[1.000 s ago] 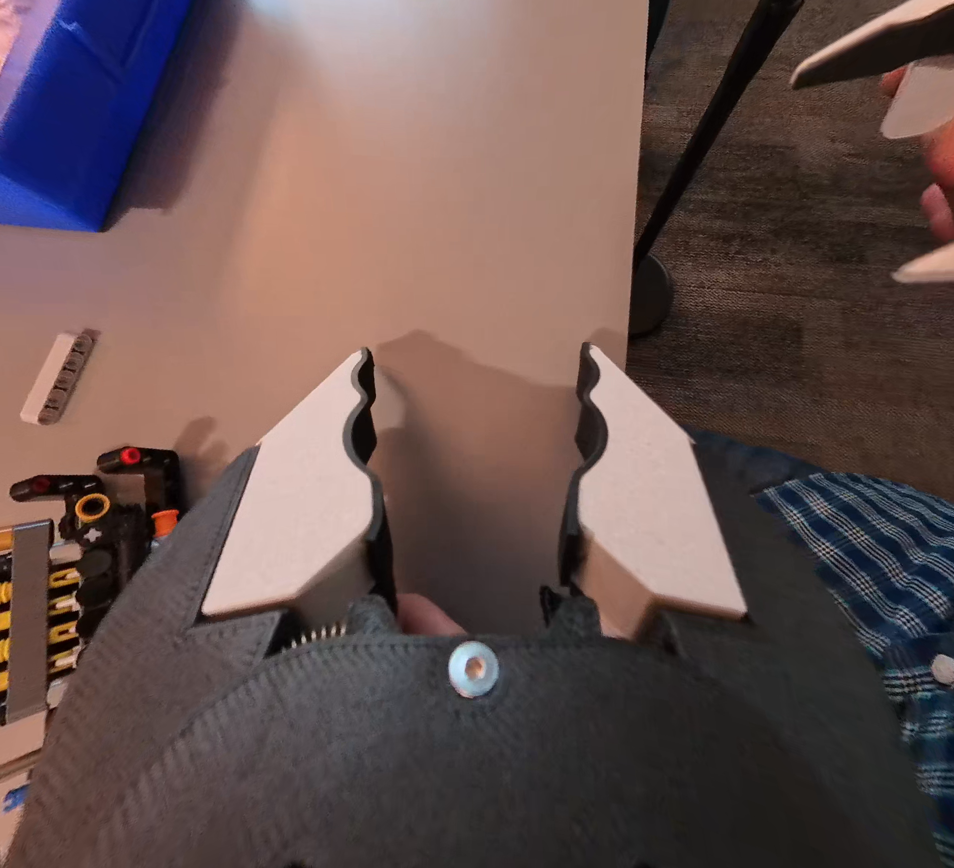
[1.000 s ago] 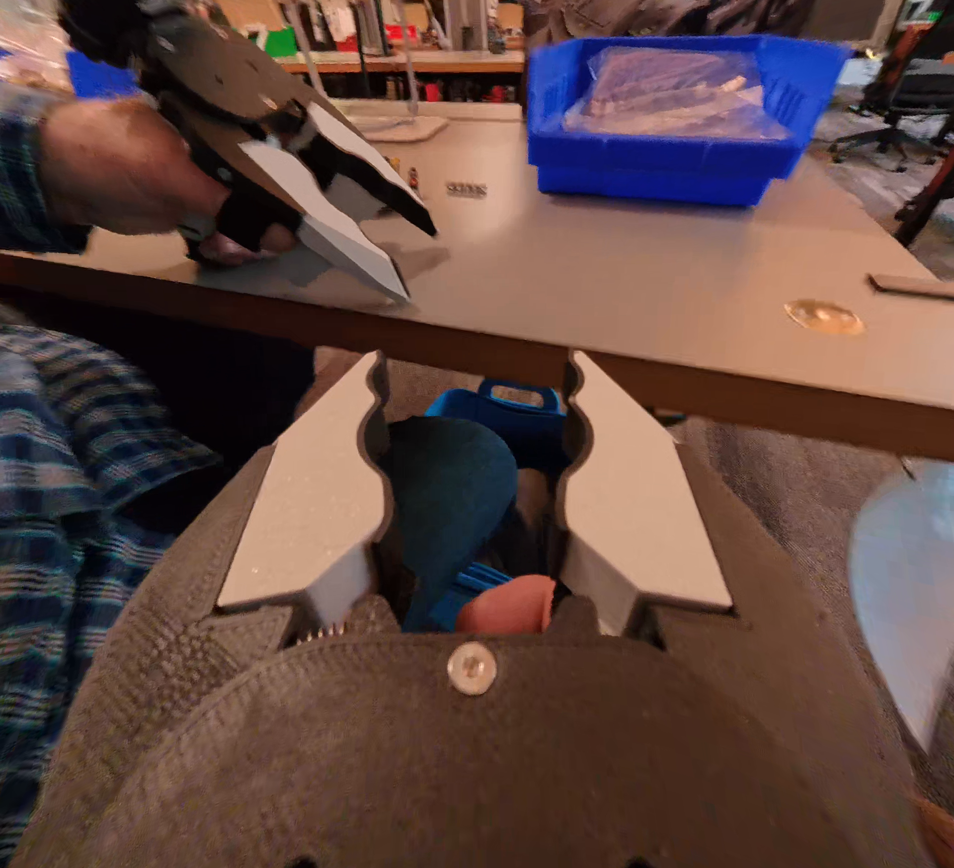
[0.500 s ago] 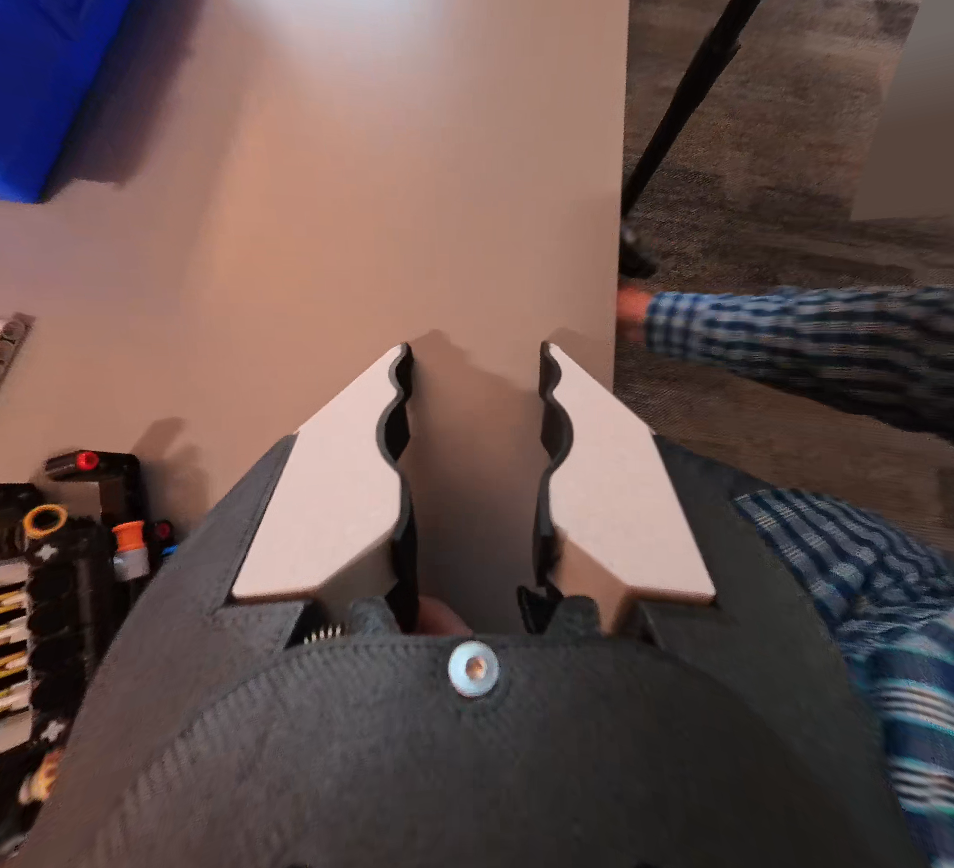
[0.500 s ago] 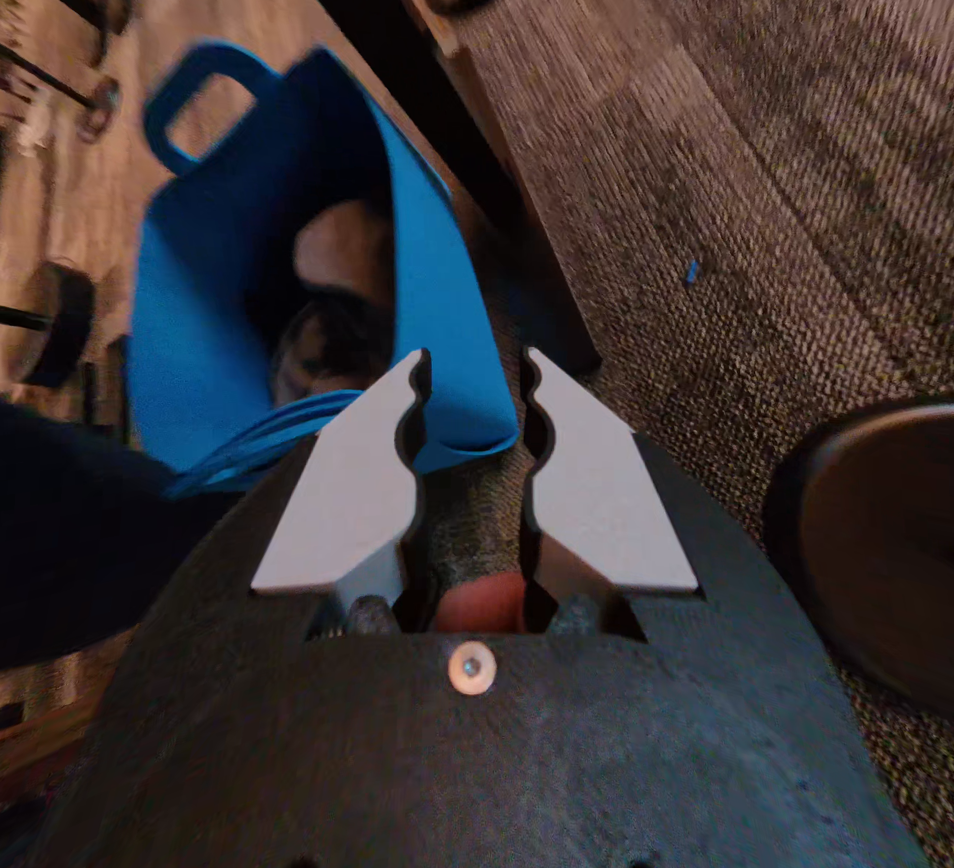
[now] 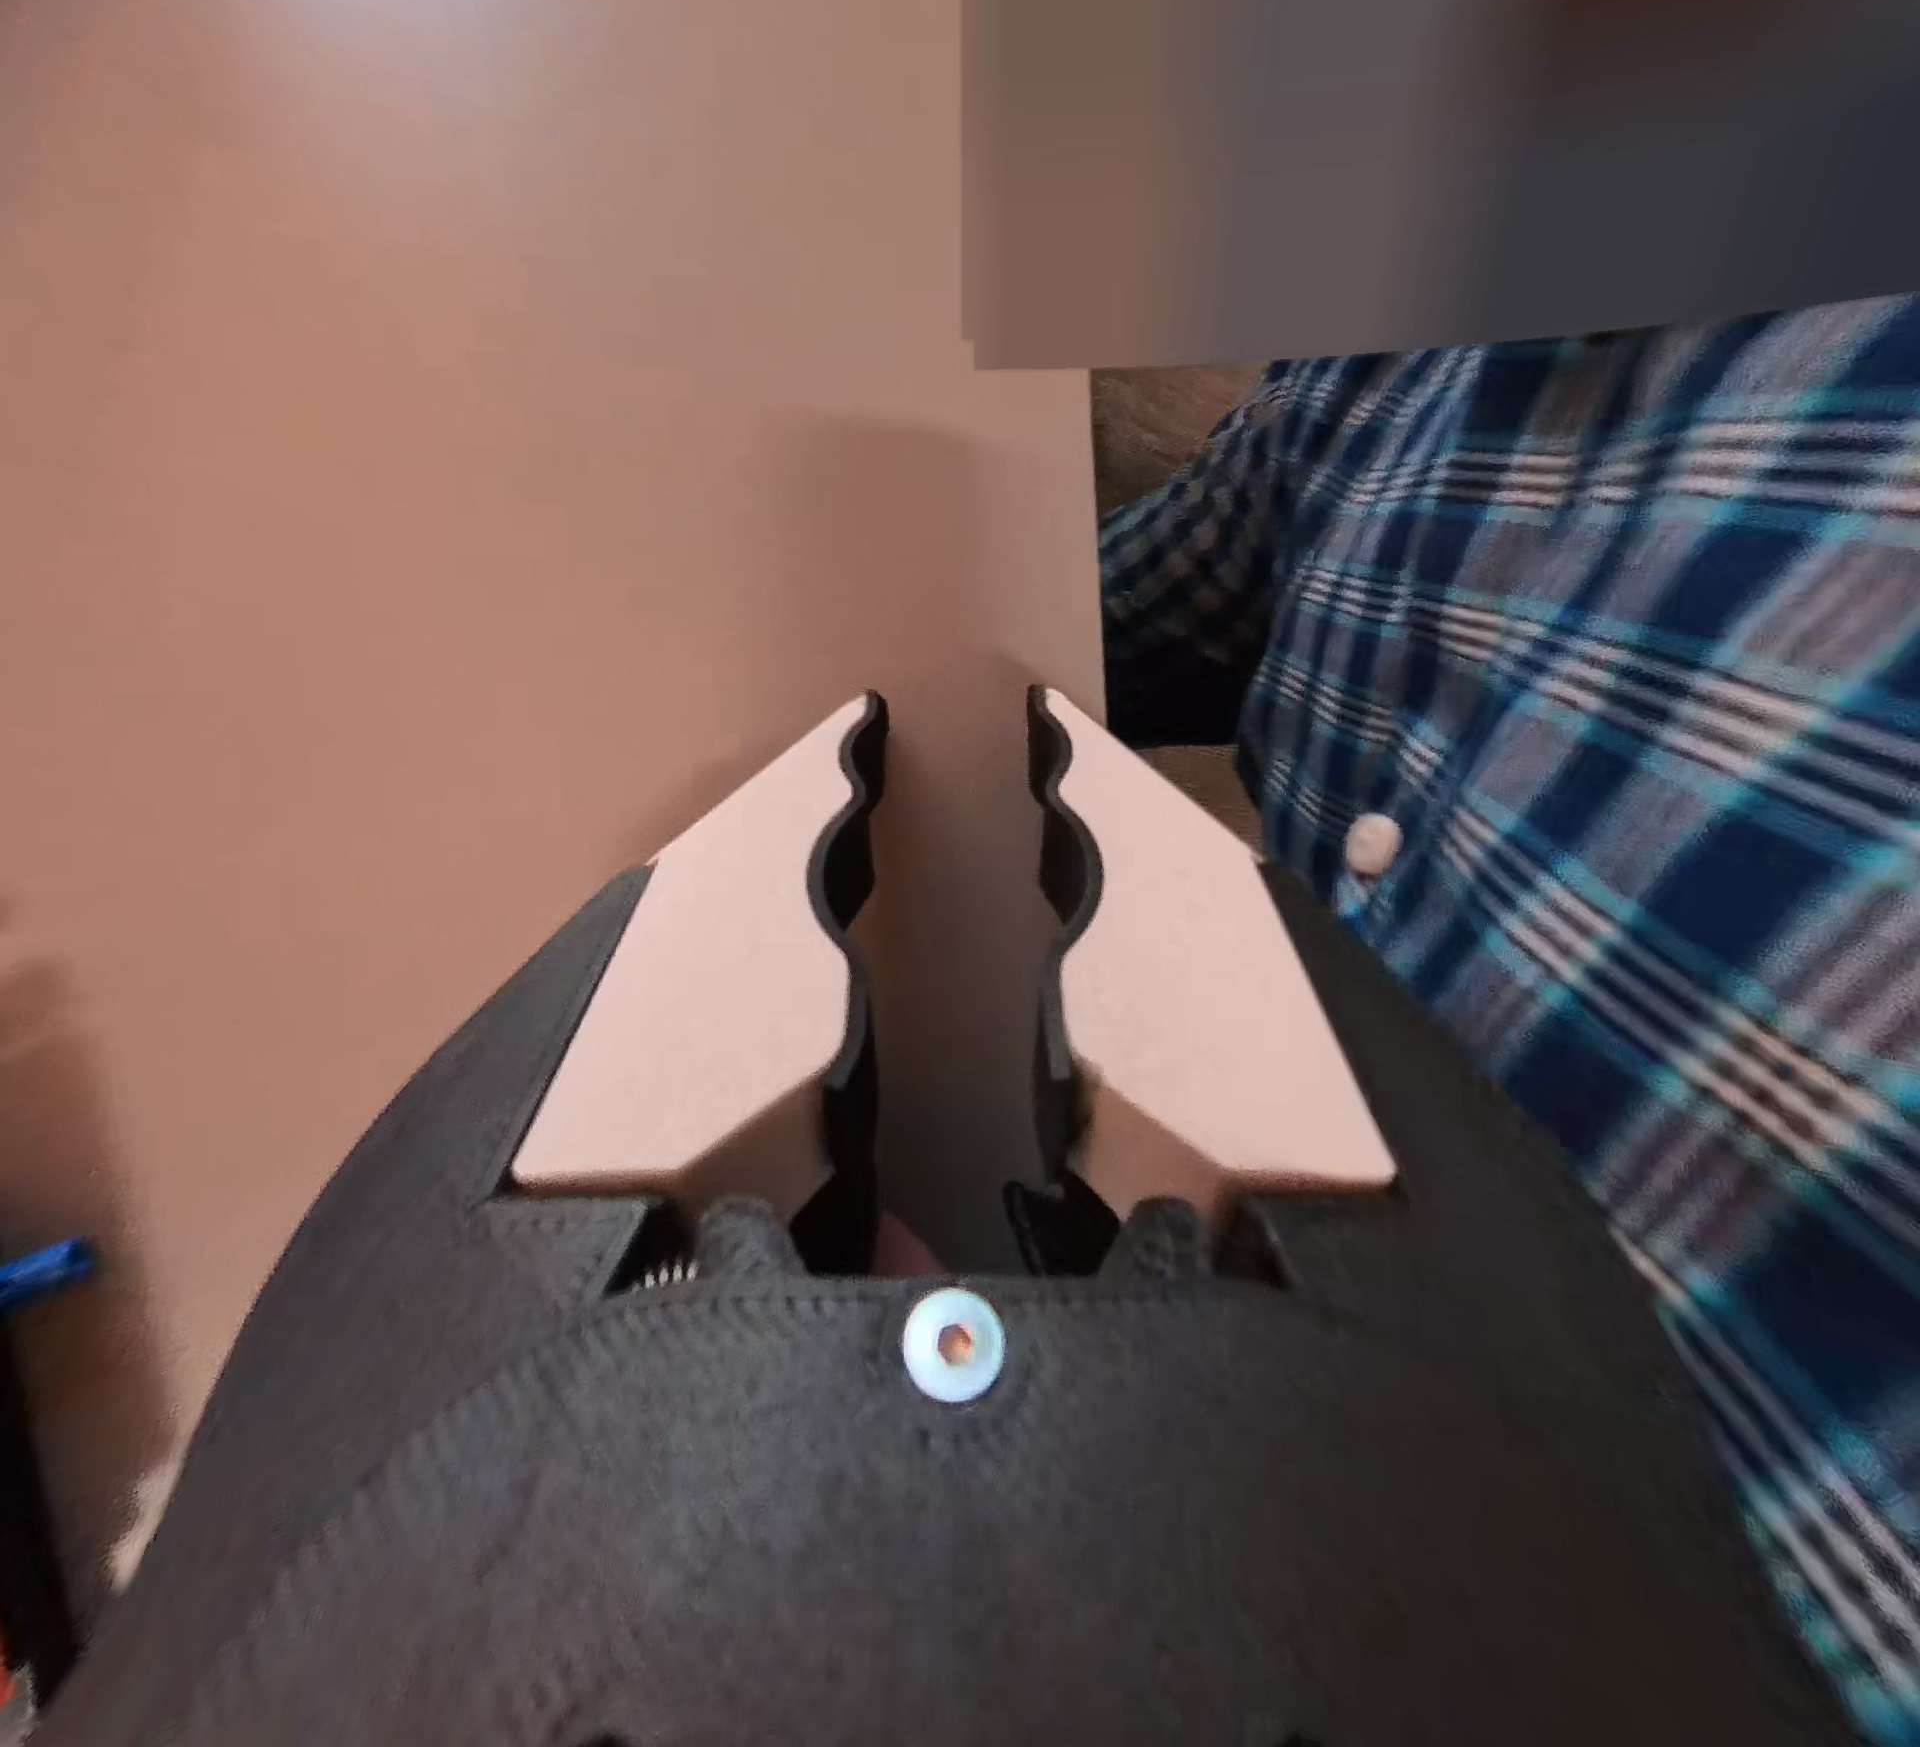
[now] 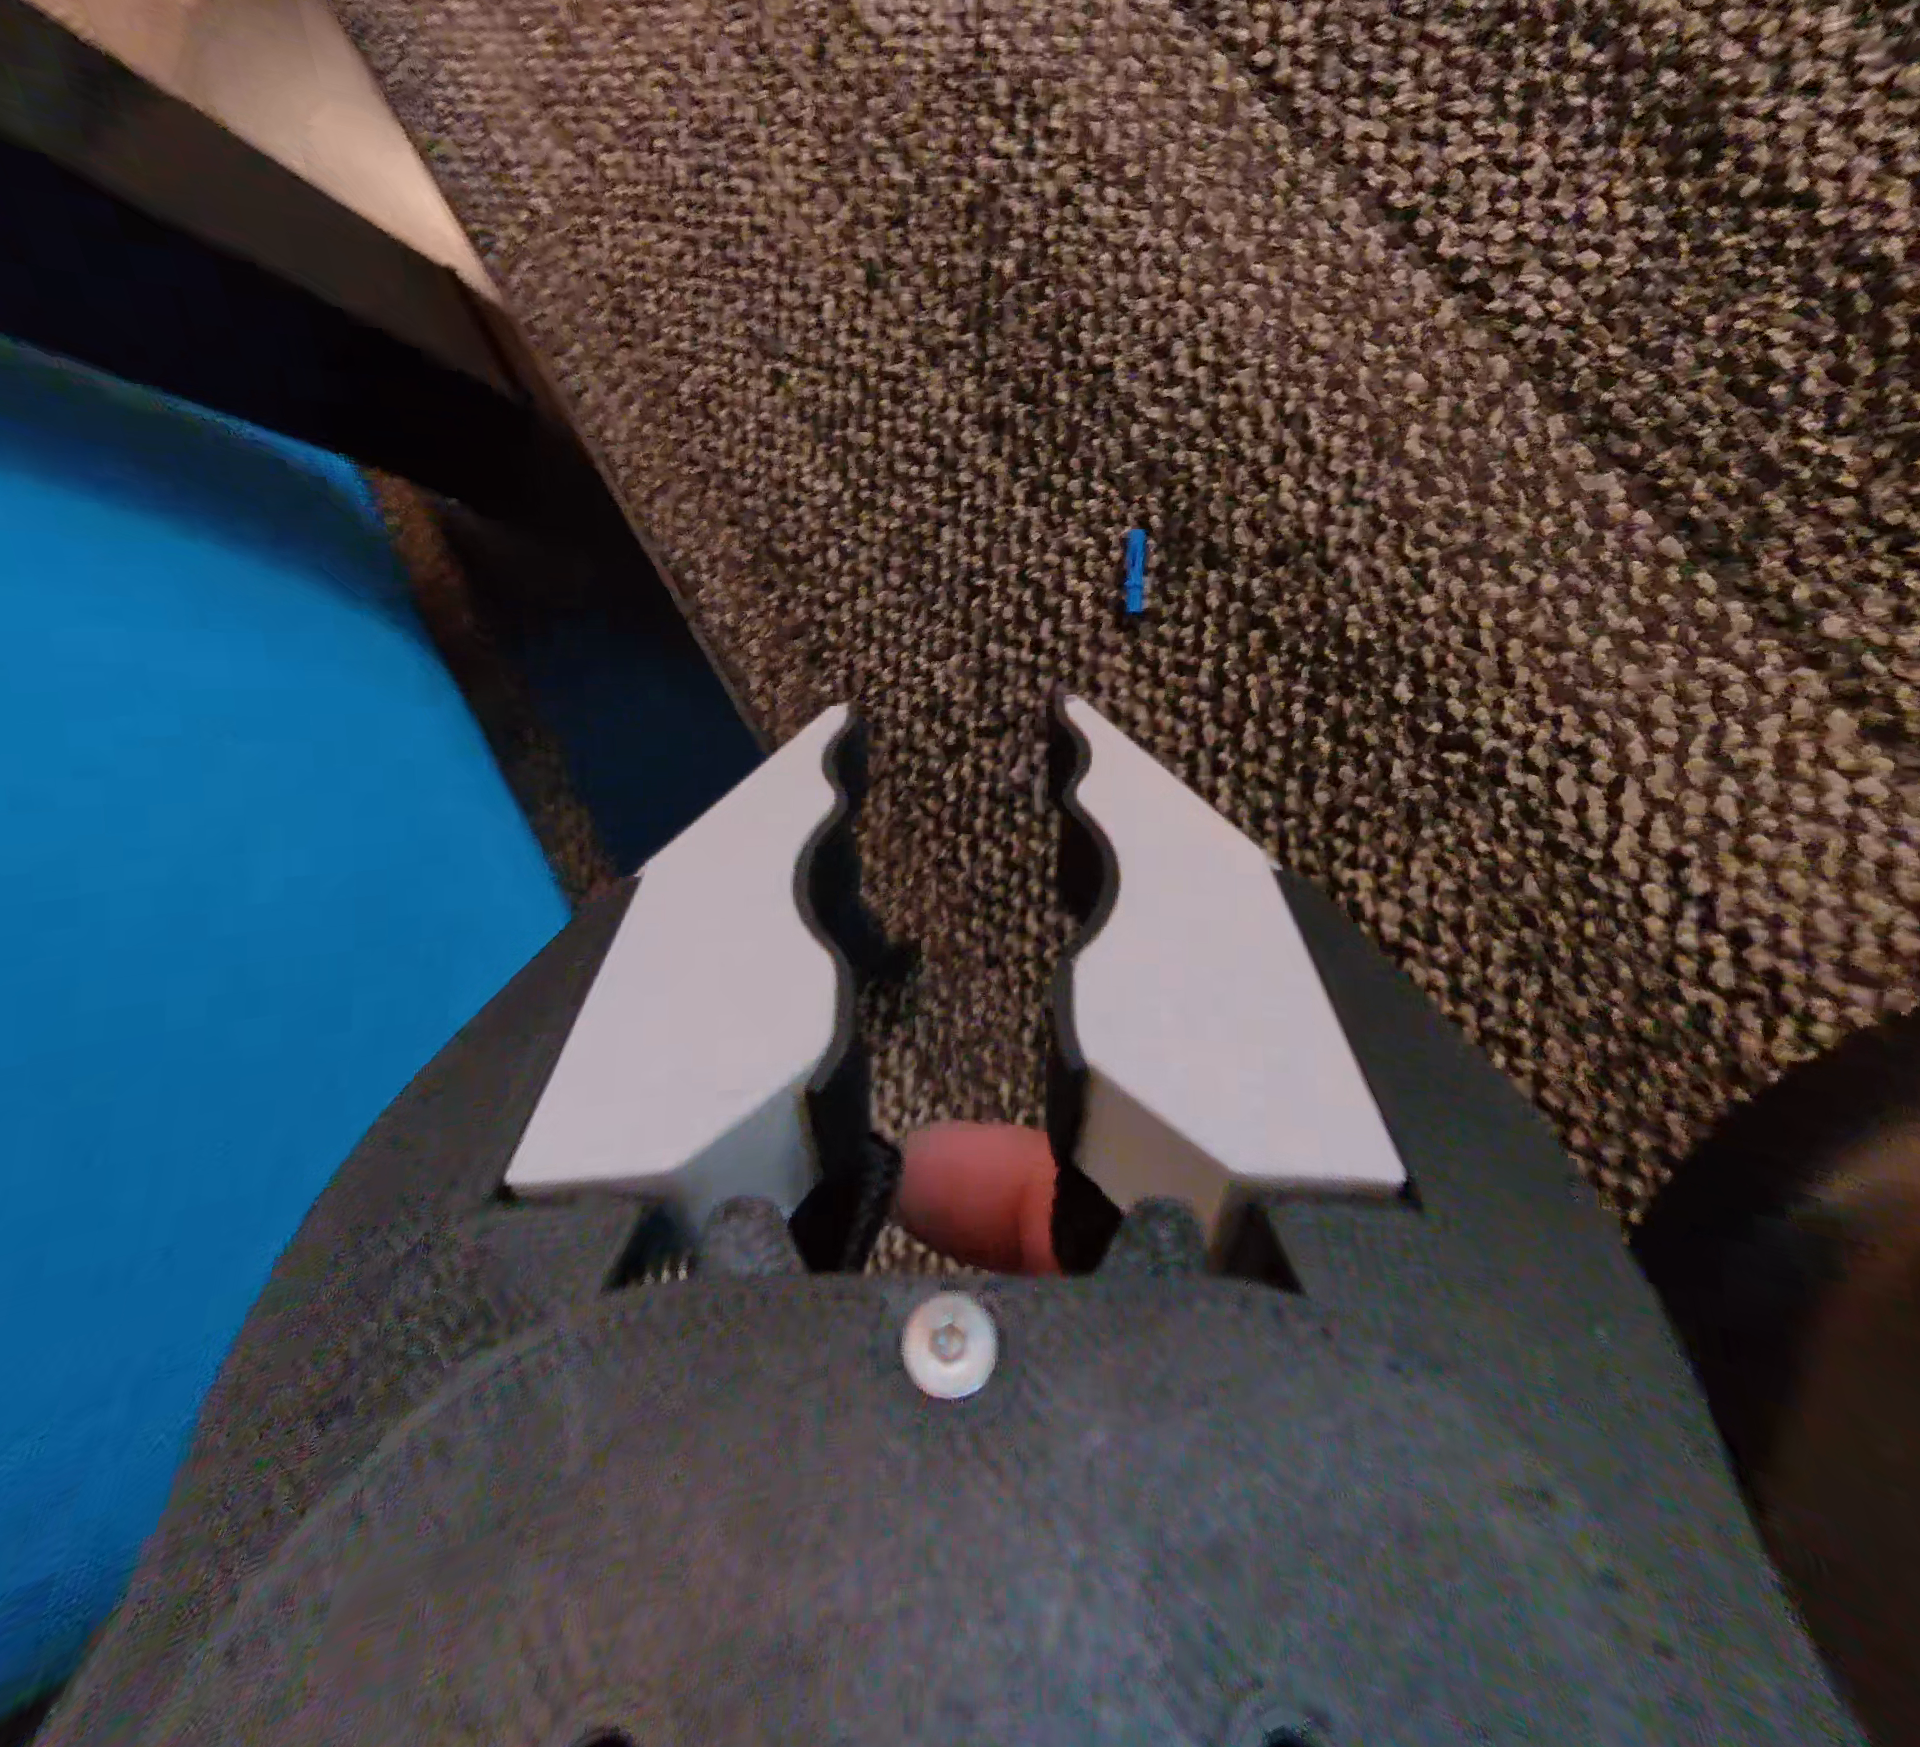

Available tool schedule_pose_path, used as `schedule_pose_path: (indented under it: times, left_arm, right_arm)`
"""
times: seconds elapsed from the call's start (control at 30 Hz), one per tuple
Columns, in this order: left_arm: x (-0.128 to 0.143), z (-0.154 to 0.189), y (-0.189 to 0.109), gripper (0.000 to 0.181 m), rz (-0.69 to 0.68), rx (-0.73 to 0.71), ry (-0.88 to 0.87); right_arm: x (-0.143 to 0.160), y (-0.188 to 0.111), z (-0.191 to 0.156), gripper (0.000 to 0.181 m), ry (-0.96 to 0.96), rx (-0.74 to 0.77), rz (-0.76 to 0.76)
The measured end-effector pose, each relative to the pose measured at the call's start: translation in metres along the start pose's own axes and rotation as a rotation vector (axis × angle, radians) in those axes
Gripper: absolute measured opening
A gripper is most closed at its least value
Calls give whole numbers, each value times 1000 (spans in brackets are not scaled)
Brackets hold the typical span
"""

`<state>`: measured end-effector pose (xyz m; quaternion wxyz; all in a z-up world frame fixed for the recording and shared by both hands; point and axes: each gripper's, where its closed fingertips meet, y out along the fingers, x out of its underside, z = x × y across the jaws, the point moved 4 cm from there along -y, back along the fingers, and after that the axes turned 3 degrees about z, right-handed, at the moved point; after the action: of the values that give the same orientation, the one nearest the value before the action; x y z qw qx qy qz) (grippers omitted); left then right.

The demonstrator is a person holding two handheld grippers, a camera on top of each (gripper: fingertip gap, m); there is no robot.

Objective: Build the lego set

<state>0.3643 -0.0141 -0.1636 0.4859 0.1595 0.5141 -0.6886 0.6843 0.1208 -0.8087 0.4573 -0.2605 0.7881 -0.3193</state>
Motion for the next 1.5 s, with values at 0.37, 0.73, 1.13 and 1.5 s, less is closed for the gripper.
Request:
schedule_pose_path:
  times: [0.37, 0.73, 1.13, 1.5]
  left_arm:
    - [-3, -14, 0, 9, 5, 5, -151]
    - [-6, -23, 2, 0, 1, -7, -244]
    - [-6, -24, 3, 0, 2, -1, -259]
    - [-6, -24, 3, 0, 1, 4, -246]
  right_arm:
    - [-7, 63, 37, 31, -19, 88, 9]
    - [7, 101, 52, 12, -99, 156, -43]
    - [9, 98, 53, 3, 0, 72, -69]
    - [-44, 22, 57, 3, 267, -119, 226]
